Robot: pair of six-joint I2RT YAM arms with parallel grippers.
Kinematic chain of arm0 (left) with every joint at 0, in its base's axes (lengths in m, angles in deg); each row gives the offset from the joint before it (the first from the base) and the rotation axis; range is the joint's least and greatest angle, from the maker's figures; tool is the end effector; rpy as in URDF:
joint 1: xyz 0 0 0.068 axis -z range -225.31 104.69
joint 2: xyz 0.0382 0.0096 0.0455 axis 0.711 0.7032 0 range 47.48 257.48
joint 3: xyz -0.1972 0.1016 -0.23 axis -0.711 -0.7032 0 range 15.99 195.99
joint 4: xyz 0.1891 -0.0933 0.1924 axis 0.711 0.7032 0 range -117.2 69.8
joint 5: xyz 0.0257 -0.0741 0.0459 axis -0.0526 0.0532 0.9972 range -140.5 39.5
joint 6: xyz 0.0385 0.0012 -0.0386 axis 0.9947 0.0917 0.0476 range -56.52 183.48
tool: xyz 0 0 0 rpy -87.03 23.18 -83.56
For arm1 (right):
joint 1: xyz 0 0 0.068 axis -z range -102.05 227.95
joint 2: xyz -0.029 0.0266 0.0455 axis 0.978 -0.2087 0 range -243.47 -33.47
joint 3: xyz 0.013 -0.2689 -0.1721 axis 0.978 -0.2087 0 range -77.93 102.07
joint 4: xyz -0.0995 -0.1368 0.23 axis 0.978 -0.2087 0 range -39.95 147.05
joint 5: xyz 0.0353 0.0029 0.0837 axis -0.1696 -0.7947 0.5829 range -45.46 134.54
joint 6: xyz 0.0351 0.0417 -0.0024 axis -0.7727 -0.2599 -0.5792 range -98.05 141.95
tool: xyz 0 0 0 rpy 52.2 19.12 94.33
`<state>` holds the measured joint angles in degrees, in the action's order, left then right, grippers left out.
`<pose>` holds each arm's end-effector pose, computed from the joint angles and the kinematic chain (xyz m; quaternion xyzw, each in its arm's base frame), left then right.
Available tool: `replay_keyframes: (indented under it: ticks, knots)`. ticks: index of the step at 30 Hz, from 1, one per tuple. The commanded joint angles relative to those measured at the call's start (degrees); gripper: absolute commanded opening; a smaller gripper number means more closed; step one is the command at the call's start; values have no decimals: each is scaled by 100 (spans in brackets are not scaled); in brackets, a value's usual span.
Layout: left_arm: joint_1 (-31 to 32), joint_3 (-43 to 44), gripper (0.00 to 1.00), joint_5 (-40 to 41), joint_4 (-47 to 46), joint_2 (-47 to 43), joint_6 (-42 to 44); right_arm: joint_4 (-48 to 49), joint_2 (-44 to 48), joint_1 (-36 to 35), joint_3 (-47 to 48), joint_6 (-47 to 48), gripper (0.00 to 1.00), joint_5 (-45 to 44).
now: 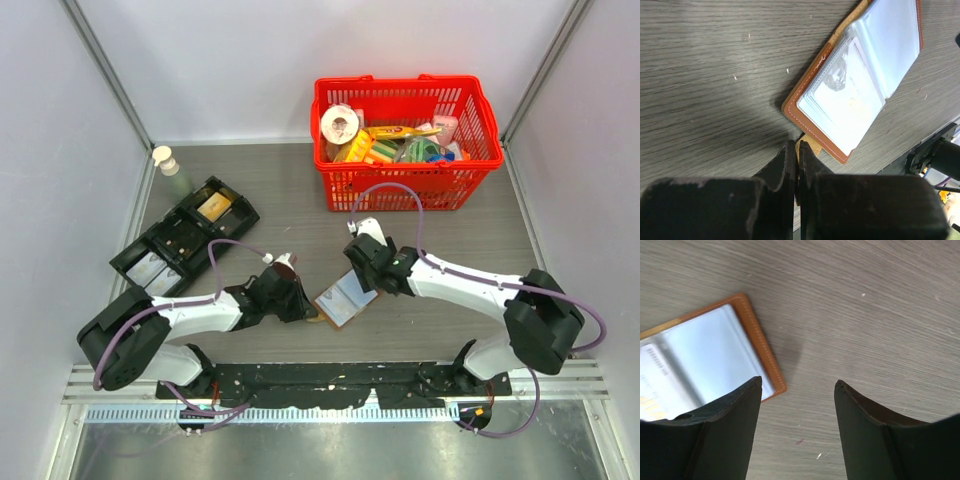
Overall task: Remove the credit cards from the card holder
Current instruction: Remove the credit card from the card holder.
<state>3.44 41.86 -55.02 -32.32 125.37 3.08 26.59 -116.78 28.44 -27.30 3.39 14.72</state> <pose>0.1586 -0.1851 0.1617 -0.0799 0.9260 -0.3203 0.1829 0.2031 0.2098 0.2335 -0.1932 0.9218 -0.0818 0.3261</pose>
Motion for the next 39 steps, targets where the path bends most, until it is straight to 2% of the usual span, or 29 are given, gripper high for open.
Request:
replay_keyframes:
  ticks: [1,4,7,15,19,22,25,26,31,39]
  knots:
    - [38,-38,0,328,872,-45,353,382,683,-58,-53,-25,63,721]
    - [38,15,0,346,882,-46,397,1005,1035,-163,-316,90,61,1696]
    - [38,59,0,407,961,7,450,1103,896,-251,-370,99,62,1962]
    - [12,445,1,1495,1689,-37,828,2122,615,-251,-800,-481,57,3167]
    - [3,857,6,1927,2067,-186,1030,2474,333,-182,-967,-727,50,3281]
    - [11,1121,18,2051,2235,-265,1118,2868,210,-102,-1143,-946,46,3544]
    - [11,1263,27,1981,2323,-370,1101,3002,148,12,-1345,-1192,41,3597]
    - [20,1263,29,1920,2323,-432,1075,3341,157,56,-1450,-1245,39,3667]
    - [64,1219,34,1577,2288,-783,811,3599,306,109,-1609,-1465,30,3738]
    - [117,1078,34,909,1638,-872,424,3924,333,197,-1670,-1588,26,3817]
